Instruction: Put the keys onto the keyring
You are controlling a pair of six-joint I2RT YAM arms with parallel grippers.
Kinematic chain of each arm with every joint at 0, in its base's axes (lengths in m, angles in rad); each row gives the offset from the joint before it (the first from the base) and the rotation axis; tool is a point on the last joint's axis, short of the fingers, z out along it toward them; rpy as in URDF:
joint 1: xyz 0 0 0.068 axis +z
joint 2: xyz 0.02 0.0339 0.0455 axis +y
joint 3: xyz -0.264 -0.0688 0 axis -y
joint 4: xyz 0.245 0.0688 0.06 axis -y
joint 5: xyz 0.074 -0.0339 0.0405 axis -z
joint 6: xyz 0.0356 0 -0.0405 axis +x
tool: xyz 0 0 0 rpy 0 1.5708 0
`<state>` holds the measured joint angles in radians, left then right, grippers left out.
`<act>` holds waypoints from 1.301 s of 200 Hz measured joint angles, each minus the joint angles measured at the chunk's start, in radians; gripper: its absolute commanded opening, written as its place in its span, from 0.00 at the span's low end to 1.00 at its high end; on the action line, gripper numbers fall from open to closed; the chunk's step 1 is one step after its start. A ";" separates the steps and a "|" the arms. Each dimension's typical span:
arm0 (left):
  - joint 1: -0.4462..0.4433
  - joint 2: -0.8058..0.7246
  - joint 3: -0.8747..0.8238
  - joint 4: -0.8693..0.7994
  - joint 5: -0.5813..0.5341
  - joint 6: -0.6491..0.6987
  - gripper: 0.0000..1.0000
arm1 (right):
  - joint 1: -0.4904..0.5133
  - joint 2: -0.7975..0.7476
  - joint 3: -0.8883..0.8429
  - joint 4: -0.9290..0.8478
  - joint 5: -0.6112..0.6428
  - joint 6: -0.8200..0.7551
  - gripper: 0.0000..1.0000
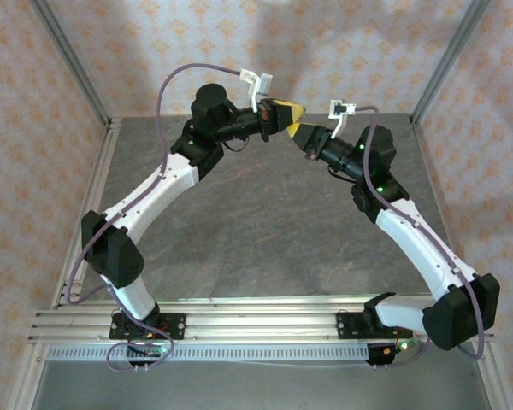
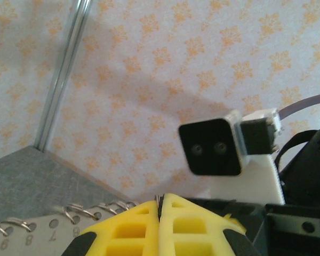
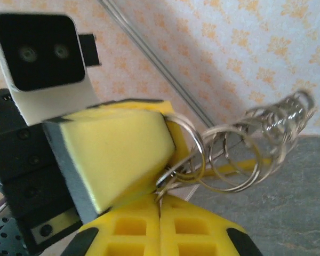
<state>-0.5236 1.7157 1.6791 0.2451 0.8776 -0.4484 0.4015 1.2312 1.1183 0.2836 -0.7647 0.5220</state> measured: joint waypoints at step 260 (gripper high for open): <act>-0.046 0.041 0.000 0.119 0.004 -0.101 0.00 | -0.235 -0.196 -0.123 0.044 -0.019 0.133 0.30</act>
<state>-0.5697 1.7569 1.6791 0.3645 0.8814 -0.5499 0.1669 1.0351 0.9955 0.3275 -0.7841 0.6548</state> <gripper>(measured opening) 0.047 0.305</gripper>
